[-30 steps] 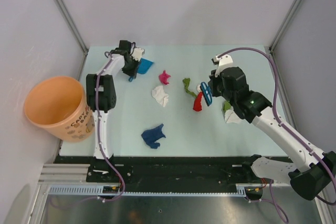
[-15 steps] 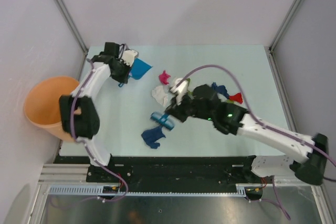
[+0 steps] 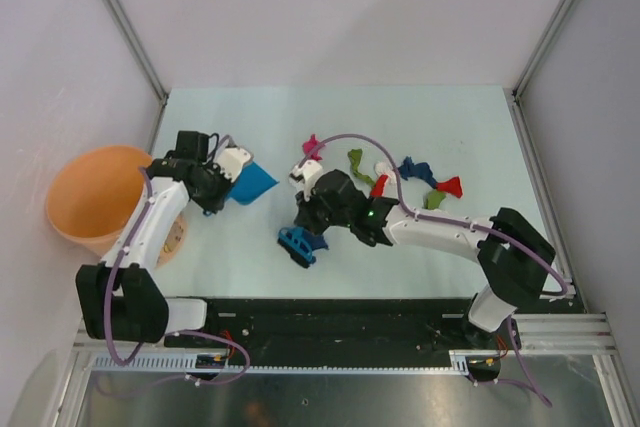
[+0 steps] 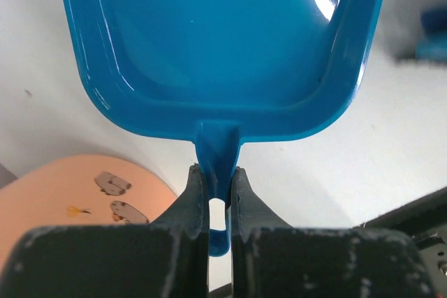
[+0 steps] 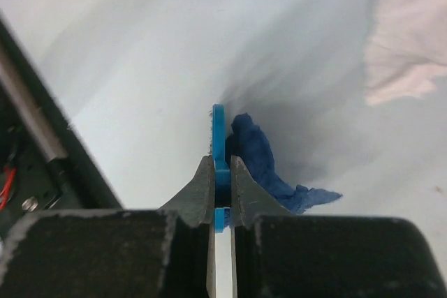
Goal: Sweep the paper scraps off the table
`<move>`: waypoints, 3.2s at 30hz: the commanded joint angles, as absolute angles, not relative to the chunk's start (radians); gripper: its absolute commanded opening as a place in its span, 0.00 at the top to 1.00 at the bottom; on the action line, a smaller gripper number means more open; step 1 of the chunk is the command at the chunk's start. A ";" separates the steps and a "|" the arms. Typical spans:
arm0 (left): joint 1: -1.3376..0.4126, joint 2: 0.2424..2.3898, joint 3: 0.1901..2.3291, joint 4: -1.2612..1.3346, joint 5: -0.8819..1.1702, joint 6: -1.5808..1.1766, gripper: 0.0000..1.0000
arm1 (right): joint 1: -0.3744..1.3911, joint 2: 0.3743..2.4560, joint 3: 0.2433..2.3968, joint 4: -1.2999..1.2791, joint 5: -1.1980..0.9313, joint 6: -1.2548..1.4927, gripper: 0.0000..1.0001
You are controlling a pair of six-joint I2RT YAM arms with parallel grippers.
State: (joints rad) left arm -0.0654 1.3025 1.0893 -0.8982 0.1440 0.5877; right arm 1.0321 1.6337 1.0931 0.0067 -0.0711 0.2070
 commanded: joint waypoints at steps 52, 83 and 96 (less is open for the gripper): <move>-0.233 1.187 0.890 -0.916 0.748 0.746 1.00 | 1.094 1.279 1.204 -0.084 0.428 0.353 1.00; 0.288 0.898 1.325 -0.781 0.781 -0.101 1.00 | 1.158 1.114 1.356 0.126 0.723 -0.023 1.00; 0.872 0.776 1.161 -0.608 1.059 -0.636 1.00 | 1.186 1.034 1.333 -0.080 0.704 0.074 1.00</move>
State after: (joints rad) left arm 0.7029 0.8055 1.2453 -0.6949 0.8581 -0.3584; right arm 1.1690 1.0866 1.3266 -0.0269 0.7029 0.0322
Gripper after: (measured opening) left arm 0.067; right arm 0.063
